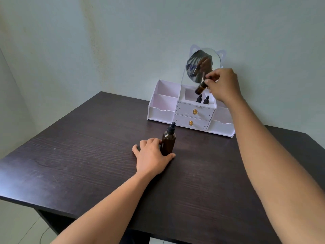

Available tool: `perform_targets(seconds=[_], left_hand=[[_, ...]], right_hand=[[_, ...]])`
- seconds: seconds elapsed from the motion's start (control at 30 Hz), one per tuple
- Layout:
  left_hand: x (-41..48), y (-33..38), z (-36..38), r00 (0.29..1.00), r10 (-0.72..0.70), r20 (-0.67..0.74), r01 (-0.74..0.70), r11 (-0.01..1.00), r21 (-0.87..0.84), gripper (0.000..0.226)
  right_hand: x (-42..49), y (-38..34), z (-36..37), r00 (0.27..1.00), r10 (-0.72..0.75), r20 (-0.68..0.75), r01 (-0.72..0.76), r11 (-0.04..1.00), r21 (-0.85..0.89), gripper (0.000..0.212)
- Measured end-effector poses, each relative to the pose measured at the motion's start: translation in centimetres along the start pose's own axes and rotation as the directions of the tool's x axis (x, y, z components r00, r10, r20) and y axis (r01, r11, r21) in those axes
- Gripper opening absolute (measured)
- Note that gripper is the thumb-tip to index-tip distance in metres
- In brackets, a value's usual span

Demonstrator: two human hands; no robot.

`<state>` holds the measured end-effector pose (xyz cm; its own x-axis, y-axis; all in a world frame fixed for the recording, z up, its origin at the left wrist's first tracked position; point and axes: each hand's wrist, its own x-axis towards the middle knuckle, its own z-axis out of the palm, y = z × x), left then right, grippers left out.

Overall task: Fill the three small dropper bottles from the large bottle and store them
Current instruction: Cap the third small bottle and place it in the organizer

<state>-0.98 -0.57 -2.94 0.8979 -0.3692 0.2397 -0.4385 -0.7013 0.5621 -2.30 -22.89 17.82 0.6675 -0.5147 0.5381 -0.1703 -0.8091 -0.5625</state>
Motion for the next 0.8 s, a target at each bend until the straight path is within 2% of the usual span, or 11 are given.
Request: perform_targets(seconds=[0.23,0.53,0.7,0.8], left_hand=[[0.1,-0.3,0.6,1.0,0.01,-0.016,-0.01,1.0,-0.012,0.053],[0.4,-0.2,0.6,1.0,0.008,-0.008,-0.008,1.0,-0.012,0.057],[0.4,-0.1,0.4,1.0,0.011,-0.012,-0.011,1.0,-0.007,0.058],[0.3,-0.1,0.4,1.0,0.013,-0.014,-0.013,1.0,-0.009,0.059]], right_hand=[[4.5,1.2,2.1,0.993,-0.029,0.115,0.054,0.973,-0.224,0.02],[5.4,2.3,5.5,0.966,0.041,0.254,0.062,0.921,-0.384,0.022],[5.4,2.8,6.4,0.95,0.07,0.303,0.06,0.914,-0.401,0.021],[5.3,2.9,6.7,0.943,0.076,0.324,0.059,0.92,-0.387,0.012]])
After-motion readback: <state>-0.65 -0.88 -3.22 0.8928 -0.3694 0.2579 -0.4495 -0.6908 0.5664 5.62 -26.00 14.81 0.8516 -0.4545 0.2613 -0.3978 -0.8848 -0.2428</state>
